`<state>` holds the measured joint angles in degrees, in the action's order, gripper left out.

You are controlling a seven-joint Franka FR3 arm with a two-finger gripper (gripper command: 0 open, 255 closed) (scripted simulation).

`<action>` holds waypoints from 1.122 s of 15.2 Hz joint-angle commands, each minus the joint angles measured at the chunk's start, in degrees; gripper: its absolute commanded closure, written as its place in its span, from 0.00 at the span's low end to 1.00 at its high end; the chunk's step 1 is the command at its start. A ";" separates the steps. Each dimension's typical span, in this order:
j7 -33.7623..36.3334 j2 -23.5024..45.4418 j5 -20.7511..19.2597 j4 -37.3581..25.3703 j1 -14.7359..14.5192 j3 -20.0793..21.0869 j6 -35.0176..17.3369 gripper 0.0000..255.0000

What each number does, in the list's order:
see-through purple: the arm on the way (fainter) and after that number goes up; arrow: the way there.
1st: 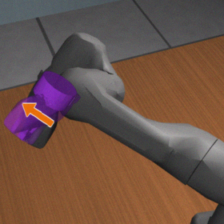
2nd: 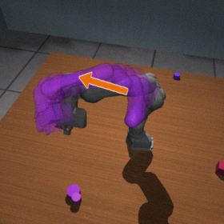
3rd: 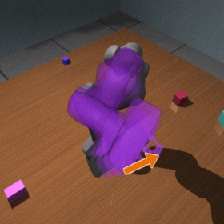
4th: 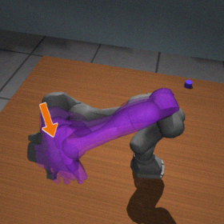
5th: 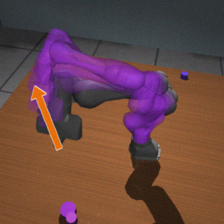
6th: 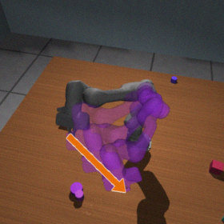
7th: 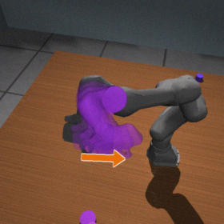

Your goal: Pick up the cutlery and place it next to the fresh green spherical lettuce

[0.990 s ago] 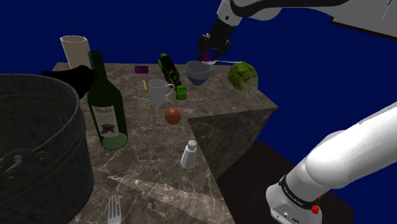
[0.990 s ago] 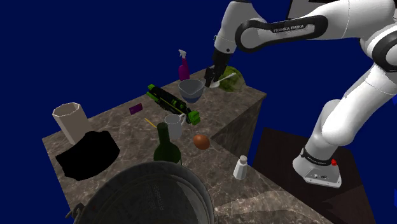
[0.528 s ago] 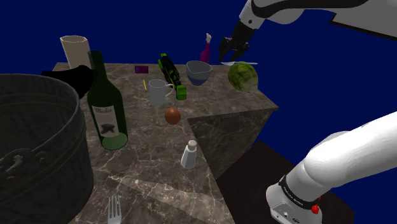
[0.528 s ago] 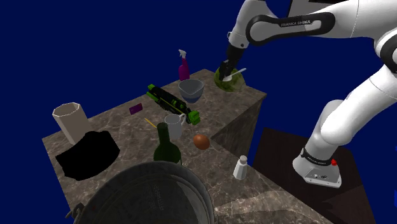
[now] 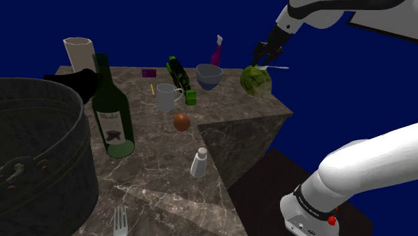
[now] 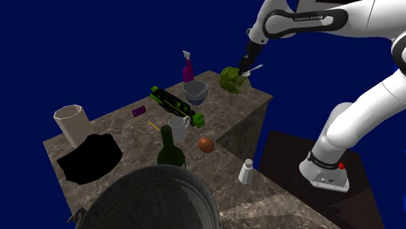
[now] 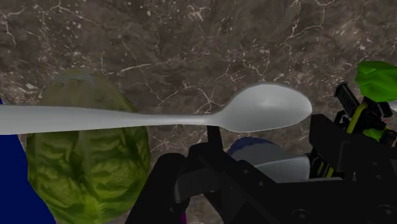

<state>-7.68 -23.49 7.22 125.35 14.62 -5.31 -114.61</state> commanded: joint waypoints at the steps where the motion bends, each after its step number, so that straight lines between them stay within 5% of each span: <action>1: -2.88 -0.06 -0.27 -0.23 0.90 -2.10 0.67 1.00; 3: -6.12 -0.01 -0.58 -0.58 1.94 -4.54 1.38 1.00; 17: -8.04 1.16 0.25 9.17 1.80 -5.00 -9.39 1.00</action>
<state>-15.57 -22.54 7.38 133.98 16.46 -10.27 -123.25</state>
